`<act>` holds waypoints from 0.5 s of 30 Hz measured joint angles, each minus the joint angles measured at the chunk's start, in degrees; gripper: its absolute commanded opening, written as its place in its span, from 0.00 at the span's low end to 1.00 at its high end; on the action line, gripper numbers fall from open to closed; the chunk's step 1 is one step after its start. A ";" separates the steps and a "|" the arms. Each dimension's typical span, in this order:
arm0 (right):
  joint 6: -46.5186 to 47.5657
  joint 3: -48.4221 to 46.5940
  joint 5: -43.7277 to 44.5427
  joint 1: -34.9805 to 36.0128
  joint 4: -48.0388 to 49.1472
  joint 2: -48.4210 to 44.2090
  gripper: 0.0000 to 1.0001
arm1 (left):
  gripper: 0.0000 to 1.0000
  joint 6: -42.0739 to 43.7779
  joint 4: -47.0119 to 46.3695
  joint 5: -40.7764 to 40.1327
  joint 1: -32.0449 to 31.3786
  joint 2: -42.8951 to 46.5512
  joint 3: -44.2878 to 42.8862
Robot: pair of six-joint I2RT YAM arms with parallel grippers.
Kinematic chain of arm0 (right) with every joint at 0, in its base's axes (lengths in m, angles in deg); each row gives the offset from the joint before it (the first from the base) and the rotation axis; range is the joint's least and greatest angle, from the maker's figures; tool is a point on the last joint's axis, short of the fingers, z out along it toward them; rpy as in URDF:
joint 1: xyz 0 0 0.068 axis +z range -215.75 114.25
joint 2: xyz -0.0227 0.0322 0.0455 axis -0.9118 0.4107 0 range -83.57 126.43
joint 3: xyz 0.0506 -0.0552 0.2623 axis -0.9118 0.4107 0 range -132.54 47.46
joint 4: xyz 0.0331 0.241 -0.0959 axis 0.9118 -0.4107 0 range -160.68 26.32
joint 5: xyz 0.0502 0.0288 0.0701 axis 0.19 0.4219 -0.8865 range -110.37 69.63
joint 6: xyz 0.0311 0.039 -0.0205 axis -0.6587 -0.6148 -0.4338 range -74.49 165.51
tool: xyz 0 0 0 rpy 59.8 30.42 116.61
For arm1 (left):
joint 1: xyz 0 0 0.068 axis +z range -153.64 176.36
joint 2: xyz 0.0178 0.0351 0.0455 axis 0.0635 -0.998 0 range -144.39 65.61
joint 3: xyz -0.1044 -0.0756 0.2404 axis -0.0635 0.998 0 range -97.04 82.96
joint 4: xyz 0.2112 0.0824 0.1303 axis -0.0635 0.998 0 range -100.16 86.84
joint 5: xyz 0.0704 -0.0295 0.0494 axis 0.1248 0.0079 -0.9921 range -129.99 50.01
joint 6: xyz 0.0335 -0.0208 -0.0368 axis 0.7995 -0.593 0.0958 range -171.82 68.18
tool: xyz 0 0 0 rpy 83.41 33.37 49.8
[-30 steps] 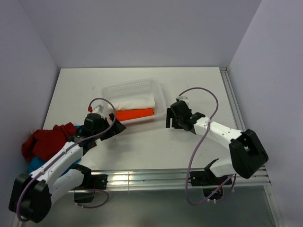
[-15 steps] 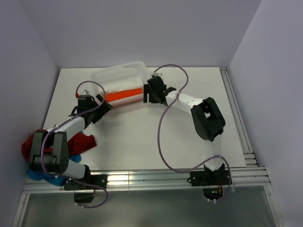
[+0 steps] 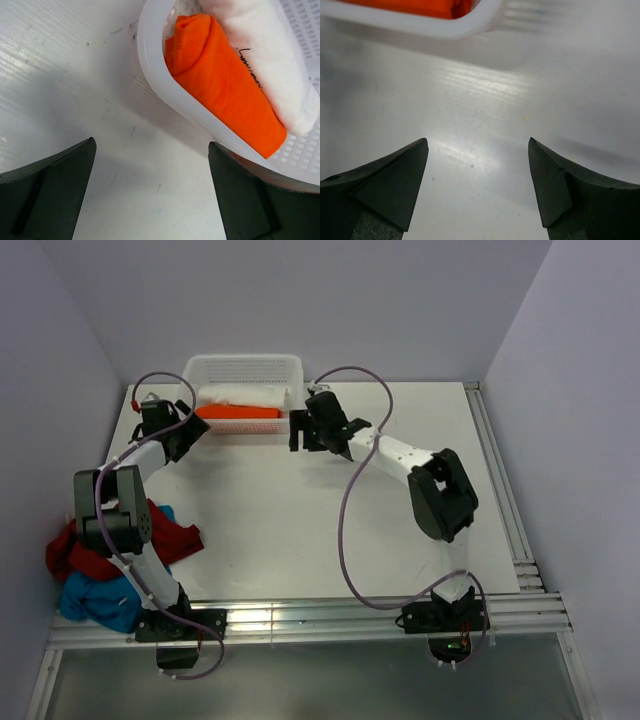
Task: Roll the t-shirts
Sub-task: Place the rolled tshirt into the container
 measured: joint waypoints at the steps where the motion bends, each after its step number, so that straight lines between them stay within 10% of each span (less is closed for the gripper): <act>1: 0.15 3.19 -0.37 -0.02 0.24 -2.89 0.88 | 0.99 -0.09 0.11 0.42 0.04 0.46 0.28; 15: 0.74 39.30 -2.08 0.11 15.85 -43.58 0.90 | 0.99 -2.10 -8.24 10.01 -0.94 38.84 29.11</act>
